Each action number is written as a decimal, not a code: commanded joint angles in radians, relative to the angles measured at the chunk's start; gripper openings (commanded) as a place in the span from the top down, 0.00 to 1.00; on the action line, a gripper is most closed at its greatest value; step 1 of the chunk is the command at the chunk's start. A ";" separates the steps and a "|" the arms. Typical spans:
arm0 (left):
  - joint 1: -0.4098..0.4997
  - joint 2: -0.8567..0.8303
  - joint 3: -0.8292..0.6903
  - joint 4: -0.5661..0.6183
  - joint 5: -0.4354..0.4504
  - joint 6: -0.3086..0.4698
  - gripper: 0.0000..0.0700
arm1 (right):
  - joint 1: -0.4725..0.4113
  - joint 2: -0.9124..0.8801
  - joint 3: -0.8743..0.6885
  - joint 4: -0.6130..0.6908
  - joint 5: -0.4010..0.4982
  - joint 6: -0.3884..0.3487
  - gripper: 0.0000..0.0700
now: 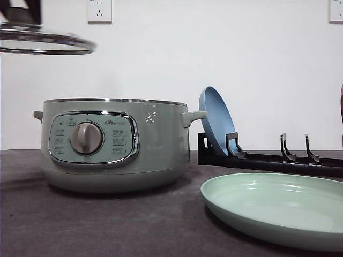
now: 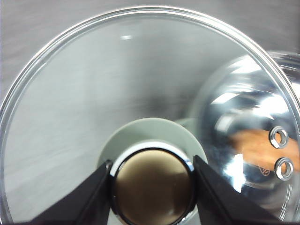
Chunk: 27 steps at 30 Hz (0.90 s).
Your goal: Transfer potato from steamer to green plate
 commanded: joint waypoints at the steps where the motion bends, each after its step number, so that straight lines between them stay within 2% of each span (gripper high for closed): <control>1: 0.016 -0.017 0.032 0.030 -0.001 -0.005 0.99 | 0.004 0.007 0.011 0.009 -0.002 0.000 0.26; 8: 0.068 -0.017 0.032 0.018 -0.001 -0.005 0.99 | 0.011 0.076 0.013 0.036 -0.031 0.006 0.26; 14: 0.070 -0.017 0.030 0.016 -0.001 -0.005 0.99 | 0.060 0.267 0.062 0.102 -0.091 -0.008 0.26; 19: 0.070 -0.017 0.030 0.015 -0.001 -0.004 0.99 | 0.117 0.497 0.182 0.096 -0.104 -0.077 0.26; 27: 0.070 -0.017 0.030 0.014 -0.001 -0.004 0.99 | 0.191 0.886 0.487 0.039 -0.106 -0.219 0.26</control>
